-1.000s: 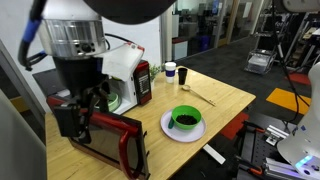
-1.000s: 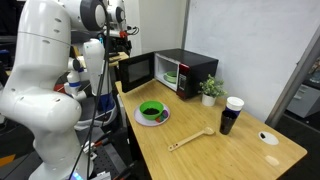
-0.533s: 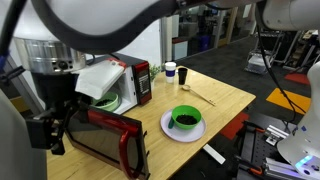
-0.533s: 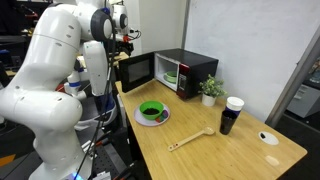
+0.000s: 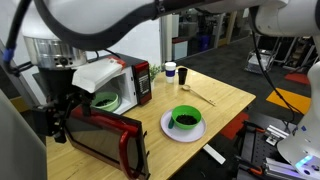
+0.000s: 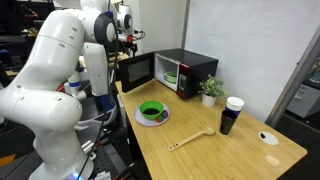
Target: Close the microwave door
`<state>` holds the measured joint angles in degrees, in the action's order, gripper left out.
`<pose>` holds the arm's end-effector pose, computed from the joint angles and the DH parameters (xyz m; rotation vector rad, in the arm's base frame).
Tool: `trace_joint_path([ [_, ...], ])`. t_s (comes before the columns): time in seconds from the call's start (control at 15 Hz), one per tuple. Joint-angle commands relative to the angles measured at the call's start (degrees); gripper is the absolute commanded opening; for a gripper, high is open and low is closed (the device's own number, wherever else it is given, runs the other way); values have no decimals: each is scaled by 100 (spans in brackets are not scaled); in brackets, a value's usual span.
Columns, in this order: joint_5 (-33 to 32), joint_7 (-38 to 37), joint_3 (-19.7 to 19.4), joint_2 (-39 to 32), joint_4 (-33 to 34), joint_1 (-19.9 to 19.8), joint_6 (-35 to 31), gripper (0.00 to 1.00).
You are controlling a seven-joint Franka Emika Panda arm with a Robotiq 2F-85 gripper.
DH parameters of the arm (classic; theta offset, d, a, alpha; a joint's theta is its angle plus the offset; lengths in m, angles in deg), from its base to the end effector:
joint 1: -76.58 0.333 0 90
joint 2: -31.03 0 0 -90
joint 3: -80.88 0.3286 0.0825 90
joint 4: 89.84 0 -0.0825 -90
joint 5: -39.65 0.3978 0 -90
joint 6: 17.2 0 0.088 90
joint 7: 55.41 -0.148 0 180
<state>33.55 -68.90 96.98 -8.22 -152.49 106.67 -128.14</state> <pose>0.5960 0.5144 0.4143 -2.8854 -0.7724 -0.1848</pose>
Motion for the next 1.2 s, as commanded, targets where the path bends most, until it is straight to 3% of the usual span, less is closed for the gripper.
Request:
trace_joint_path([
  [0.0, 164, -99, 19, -124, 235, -83, 399, 100],
  [0.67, -244, -492, -285, 144, 13, -70, 1170, 100],
  [1.13, -780, 186, -388, 339, -9, -151, 2179, 100],
])
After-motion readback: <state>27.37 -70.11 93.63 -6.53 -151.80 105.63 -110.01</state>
